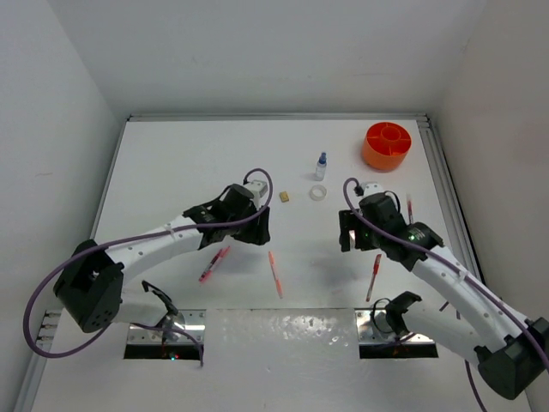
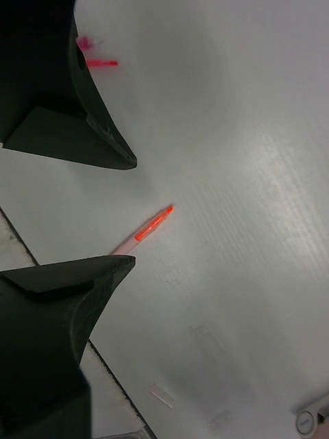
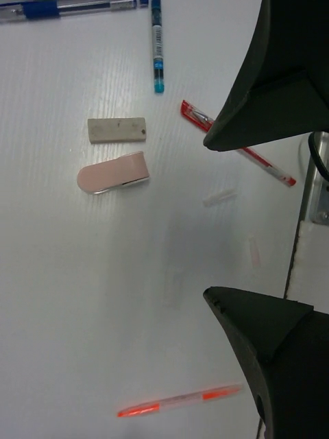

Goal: Sort the stationery into containers
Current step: Pick up the pen from the center of the board.

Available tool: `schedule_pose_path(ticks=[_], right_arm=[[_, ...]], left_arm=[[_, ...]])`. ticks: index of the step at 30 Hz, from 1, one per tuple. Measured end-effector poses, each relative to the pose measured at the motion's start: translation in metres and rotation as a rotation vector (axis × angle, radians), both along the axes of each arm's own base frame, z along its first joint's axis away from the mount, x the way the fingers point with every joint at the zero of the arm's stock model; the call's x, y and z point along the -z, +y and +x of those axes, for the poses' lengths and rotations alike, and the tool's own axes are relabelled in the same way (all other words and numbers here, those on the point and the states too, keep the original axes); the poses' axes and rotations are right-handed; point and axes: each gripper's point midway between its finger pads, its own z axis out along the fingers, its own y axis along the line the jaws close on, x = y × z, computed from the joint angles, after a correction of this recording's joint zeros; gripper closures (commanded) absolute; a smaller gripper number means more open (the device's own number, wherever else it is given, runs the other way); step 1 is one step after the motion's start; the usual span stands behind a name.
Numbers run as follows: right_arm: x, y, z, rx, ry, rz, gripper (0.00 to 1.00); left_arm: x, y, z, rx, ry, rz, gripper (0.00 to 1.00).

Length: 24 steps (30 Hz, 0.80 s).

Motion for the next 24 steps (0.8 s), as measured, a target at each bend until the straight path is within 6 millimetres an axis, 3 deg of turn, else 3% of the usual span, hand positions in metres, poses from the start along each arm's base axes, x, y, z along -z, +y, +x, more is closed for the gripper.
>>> schedule_pose_path(ticks=[4,8,12,16,24], right_arm=[[-0.01,-0.001,0.0,0.157,-0.035,0.075,0.35],[0.001,-0.001,-0.011,0.335,0.025,0.109,0.37],[0.025,-0.004,-0.035,0.486,0.087,0.124,0.37],[0.051,-0.01,-0.061,0.584,0.127,0.131,0.37],[0.056,-0.014,-0.062,0.71,0.066,0.242,0.4]], left_arm=[[0.028,-0.004,-0.037,-0.034,0.129,-0.005,0.44],[0.037,-0.014,-0.065,-0.008,0.184,-0.001,0.44],[0.04,-0.017,-0.065,-0.016,0.172,0.008,0.44],[0.057,-0.016,-0.065,-0.025,0.193,0.054,0.44],[0.081,-0.026,-0.078,-0.014,0.254,0.127,0.45]])
